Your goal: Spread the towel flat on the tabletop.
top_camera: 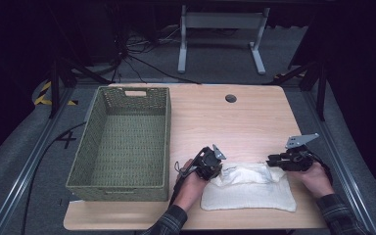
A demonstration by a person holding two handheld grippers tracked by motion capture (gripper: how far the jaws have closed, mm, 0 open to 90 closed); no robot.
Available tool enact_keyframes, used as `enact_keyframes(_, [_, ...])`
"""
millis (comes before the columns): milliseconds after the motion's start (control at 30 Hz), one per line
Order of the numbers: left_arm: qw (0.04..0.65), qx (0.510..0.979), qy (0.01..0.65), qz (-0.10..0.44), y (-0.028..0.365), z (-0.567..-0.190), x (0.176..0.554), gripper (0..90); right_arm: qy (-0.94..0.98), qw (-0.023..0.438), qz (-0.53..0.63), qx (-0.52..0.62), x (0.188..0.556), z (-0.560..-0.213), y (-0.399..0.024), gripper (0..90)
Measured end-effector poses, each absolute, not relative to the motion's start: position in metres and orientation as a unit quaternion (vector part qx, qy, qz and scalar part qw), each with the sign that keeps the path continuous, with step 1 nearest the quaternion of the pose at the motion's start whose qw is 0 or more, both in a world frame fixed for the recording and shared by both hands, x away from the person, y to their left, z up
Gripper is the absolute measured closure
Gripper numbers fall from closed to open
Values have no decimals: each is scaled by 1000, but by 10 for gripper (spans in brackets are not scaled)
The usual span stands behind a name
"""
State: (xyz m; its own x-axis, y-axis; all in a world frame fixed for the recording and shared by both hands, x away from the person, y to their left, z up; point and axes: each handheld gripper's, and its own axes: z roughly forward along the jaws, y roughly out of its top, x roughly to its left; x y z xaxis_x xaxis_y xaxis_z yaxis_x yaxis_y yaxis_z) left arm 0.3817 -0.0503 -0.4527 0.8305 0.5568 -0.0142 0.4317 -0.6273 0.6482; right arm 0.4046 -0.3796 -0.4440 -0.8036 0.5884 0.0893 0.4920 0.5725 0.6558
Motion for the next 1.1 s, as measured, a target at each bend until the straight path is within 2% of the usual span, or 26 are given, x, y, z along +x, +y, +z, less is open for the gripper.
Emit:
enact_keyframes(33, [332, 897, 275, 94, -50, -453, 382, 854, 884, 69, 347, 306, 405, -444, -380, 726])
enact_keyframes(100, [338, 894, 276, 100, -48, -449, 381, 860, 889, 66, 345, 295, 405, -445, -378, 836])
enact_keyframes(167, [345, 891, 277, 101, -45, -446, 380, 866, 887, 66, 353, 289, 404, -443, -379, 865])
enact_keyframes(367, [360, 881, 285, 111, -36, -436, 379, 878, 879, 75, 372, 288, 401, -436, -385, 880])
enact_keyframes(700, [379, 854, 330, 139, -21, -425, 384, 882, 859, 123, 398, 297, 397, -418, -399, 884])
enact_keyframes(1100, [402, 818, 374, 170, -16, -415, 416, 884, 829, 160, 420, 333, 422, -409, -420, 886])
